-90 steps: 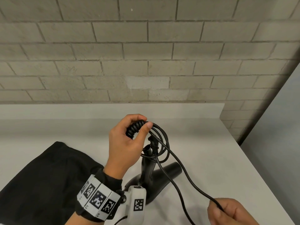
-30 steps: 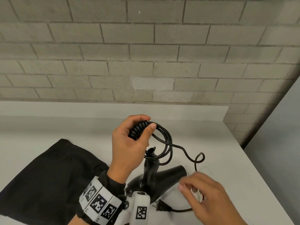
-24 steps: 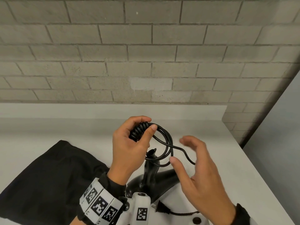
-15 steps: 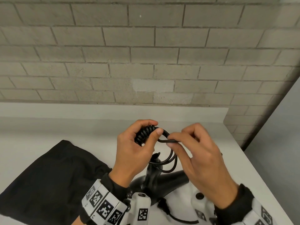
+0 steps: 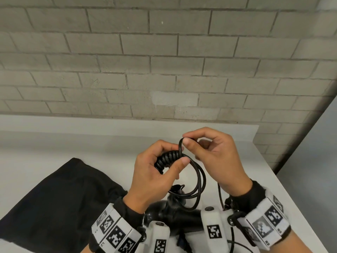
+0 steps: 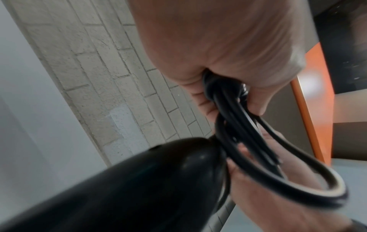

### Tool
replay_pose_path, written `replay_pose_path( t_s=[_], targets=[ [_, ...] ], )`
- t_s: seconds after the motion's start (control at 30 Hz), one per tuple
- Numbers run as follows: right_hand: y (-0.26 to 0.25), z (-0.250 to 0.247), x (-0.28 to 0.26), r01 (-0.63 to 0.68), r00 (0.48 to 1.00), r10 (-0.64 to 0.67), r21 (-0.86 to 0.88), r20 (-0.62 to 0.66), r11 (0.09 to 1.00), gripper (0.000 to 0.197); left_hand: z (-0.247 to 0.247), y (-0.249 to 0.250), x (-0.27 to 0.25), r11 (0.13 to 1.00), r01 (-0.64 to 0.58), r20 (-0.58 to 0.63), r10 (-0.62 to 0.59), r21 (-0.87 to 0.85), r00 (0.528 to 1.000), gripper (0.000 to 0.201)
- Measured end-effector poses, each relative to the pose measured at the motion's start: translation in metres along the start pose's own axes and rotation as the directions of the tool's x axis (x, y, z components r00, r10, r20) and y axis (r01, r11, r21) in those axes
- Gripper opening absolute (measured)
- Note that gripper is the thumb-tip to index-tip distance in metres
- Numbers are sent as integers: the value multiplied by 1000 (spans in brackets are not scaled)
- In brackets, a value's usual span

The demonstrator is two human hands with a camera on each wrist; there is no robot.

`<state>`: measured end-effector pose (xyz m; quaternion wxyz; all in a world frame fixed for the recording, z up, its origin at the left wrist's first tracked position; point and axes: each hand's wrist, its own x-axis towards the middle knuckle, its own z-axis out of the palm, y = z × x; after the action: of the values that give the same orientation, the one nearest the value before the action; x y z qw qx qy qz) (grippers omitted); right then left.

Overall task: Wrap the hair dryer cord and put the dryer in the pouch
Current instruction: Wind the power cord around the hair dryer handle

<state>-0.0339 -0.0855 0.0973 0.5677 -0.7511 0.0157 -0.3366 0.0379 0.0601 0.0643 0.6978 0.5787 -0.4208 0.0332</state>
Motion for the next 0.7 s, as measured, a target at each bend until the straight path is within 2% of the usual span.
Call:
replay_pose_path(
  t_s=[0.1,0.2,0.27,0.33,0.43,0.5,0.53,0.63,0.7],
  targets=[
    [10,10,-6,-185,983,185,190,14,964,12,4,0,-1,1000,-22,-23,21,-19,1000,18],
    [12,15,-13,-338,940,331,357,83,871,18,5,-3,-1,999,-36,-88,34,-26,996,18],
    [11,17,-18,-416,909,388,407,153,814,17,4,-4,-1,999,-39,-104,36,-22,994,19],
    [11,17,-24,-445,895,402,397,192,803,19,4,-4,-2,999,-45,-117,45,-5,992,19],
    [14,14,-32,-418,908,373,395,188,818,33,7,-3,-1,997,-65,-142,70,41,987,16],
    [17,13,-37,-361,931,299,409,209,838,50,9,-3,0,995,-65,-156,77,81,985,13],
    [18,12,-39,-313,945,246,379,216,871,51,9,-3,1,992,-61,-166,78,106,983,12],
    [21,10,-43,-166,975,138,160,172,973,21,6,-2,3,981,-40,-172,73,192,982,16],
    [21,7,-40,-126,983,115,75,143,989,19,5,-2,4,973,-23,-134,54,228,989,19]
  ],
)
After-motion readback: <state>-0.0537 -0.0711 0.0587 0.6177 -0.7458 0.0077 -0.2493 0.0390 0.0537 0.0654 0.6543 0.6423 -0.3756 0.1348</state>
